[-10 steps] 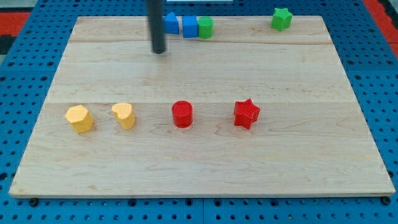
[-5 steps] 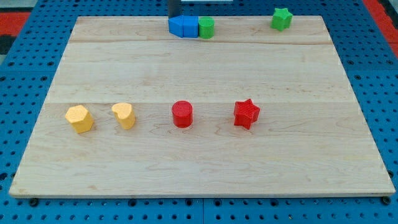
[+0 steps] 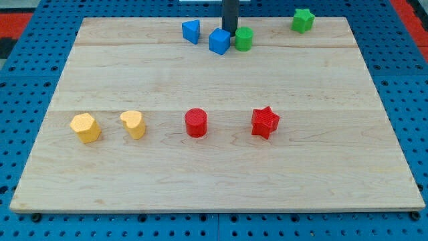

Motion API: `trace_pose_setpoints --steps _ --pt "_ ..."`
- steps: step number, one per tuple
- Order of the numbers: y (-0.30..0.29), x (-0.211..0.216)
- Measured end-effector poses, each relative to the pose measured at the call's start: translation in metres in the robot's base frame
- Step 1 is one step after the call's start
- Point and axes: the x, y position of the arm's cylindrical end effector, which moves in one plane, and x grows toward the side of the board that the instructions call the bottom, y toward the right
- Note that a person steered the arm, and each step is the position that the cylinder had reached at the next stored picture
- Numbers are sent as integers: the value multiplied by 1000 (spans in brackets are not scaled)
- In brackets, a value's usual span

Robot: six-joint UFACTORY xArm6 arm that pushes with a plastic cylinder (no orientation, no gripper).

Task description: Place green circle bottom left to green star

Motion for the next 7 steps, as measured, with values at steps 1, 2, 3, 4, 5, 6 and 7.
trace_pose_setpoints --steps 1,2,3,4,5,6,7 --pt "3 15" --pt "37 15" --pt "41 22" --pt "36 40" --pt "41 40" --pt "62 37" --pt "85 37"
